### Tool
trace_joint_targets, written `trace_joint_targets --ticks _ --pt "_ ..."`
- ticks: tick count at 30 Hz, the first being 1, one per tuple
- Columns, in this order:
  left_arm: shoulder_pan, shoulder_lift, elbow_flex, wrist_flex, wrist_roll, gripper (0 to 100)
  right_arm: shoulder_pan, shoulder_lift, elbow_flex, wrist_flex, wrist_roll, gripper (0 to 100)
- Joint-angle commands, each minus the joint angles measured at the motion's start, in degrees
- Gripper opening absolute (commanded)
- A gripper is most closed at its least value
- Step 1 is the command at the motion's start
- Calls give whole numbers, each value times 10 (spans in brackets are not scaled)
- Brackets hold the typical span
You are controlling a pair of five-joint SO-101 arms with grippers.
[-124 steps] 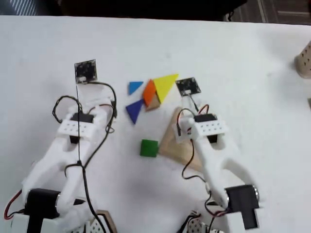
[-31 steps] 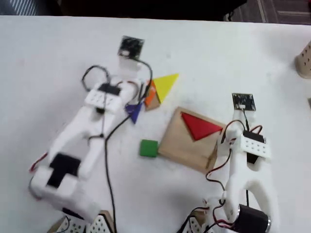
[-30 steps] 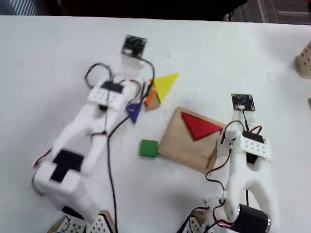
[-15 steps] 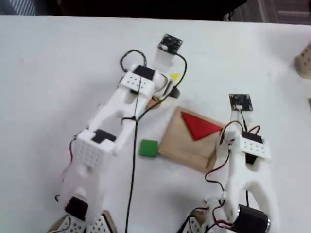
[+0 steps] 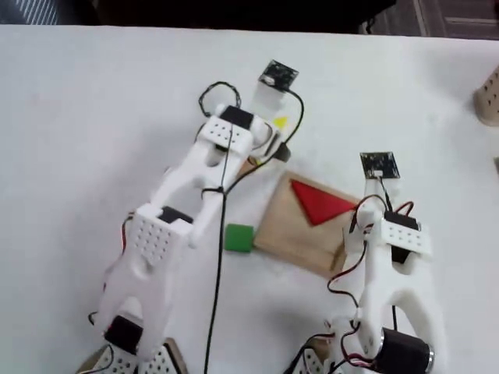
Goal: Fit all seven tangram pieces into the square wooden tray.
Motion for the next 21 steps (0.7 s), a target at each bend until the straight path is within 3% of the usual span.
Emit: trace_joint_targets --ticks 1,13,15,19,21 --pt "14 11 -23 -39 29 308 -4 -21 -2 -8 7 18" --pt "16 -1 -37 -62 188 296 -4 -24 -1 -7 8 18" --pt "18 -4 -39 -63 194 231 -4 -24 -1 -7 8 18" --pt "20 -41 -36 -61 193 4 -4 -24 -1 -7 8 18" --pt "20 -64 -38 -40 197 56 -5 -24 -1 -7 8 18"
